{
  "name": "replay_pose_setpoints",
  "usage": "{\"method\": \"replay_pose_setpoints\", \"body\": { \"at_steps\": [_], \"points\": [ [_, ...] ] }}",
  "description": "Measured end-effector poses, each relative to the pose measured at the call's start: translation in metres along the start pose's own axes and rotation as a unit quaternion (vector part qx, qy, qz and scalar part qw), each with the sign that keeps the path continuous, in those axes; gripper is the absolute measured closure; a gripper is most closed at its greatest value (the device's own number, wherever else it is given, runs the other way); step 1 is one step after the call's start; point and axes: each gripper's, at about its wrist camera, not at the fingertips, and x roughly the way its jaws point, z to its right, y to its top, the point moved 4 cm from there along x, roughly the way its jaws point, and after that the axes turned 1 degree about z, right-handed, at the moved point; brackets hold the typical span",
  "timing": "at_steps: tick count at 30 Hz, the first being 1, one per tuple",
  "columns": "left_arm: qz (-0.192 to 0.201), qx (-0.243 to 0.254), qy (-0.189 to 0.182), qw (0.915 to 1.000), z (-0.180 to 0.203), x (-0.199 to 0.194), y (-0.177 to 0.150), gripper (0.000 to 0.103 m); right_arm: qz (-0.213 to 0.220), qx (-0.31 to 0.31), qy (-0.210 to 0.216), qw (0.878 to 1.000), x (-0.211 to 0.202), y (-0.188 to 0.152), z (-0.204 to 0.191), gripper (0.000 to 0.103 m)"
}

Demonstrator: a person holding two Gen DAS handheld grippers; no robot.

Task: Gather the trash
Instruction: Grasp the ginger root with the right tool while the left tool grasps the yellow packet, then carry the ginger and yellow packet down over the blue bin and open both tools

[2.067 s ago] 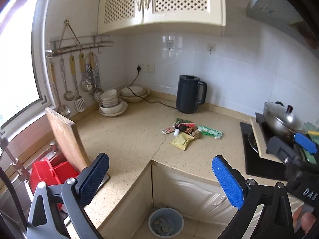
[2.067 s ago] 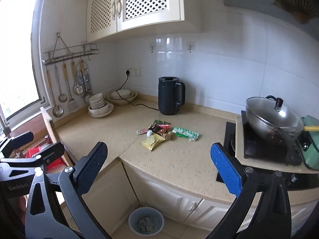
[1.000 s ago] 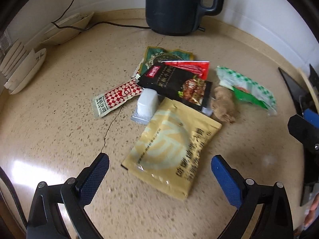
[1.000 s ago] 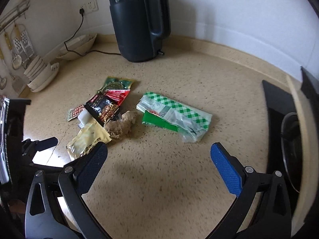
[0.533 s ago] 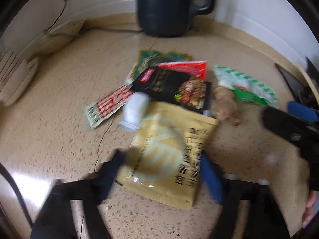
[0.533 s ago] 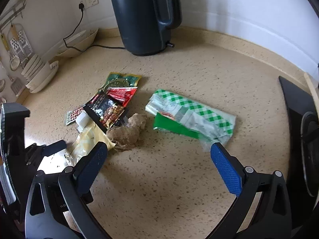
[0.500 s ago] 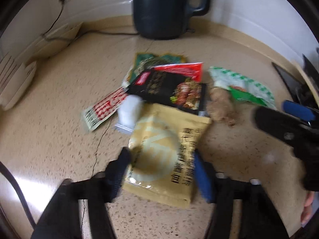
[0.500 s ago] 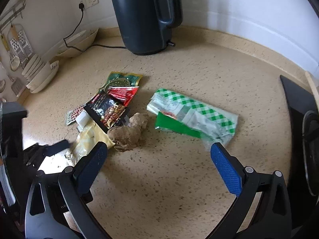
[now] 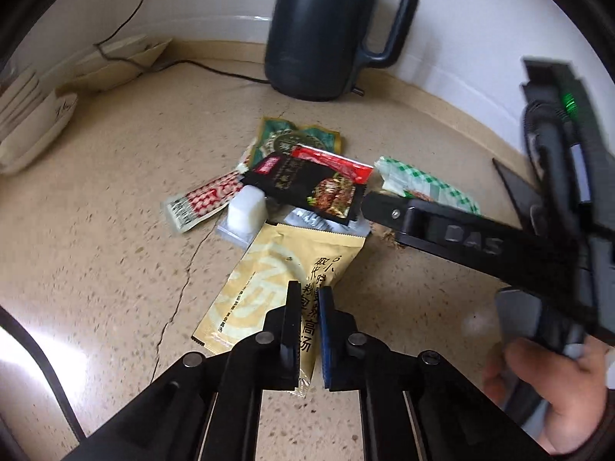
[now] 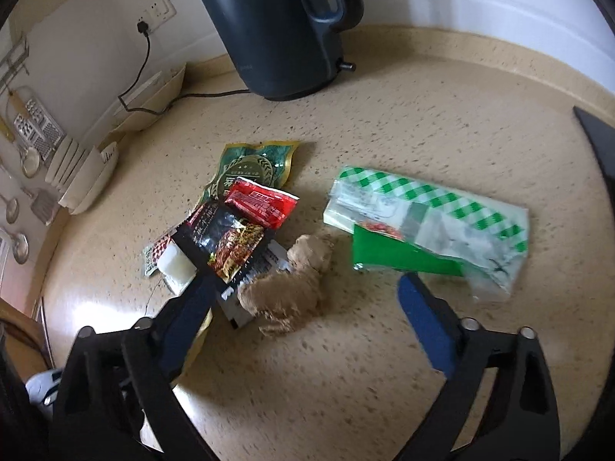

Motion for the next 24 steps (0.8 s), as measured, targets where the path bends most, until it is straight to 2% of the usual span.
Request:
{"method": "replay_pose_setpoints", "body": {
  "at_steps": [2, 4, 7, 15, 24],
  "points": [
    [0.004, -0.008, -0.006, 0.9999, 0.000, -0.017, 0.002, 0.099, -0.008, 0.001, 0.000, 1.000, 0.007, -0.001, -0.001, 0.032],
    [0.006, -0.010, -0.004, 0.9999, -0.002, -0.027, 0.003, 0.100, -0.007, -0.006, 0.000, 1.000, 0.011, -0.001, -0.004, 0.035],
    [0.008, -0.017, -0.007, 0.9998, -0.003, -0.041, 0.005, 0.100, -0.013, -0.024, 0.004, 1.000, 0.015, -0.001, -0.010, 0.054],
    [0.015, -0.030, -0.022, 0.9992, 0.001, -0.067, 0.009, 0.103, -0.013, -0.036, 0.014, 0.999, 0.003, -0.010, 0.000, 0.055],
    [0.025, -0.020, -0.030, 0.9990, 0.045, -0.164, -0.001, 0.103, 0.005, -0.033, 0.021, 0.999, -0.037, -0.023, 0.012, 0.055]
  ]
}}
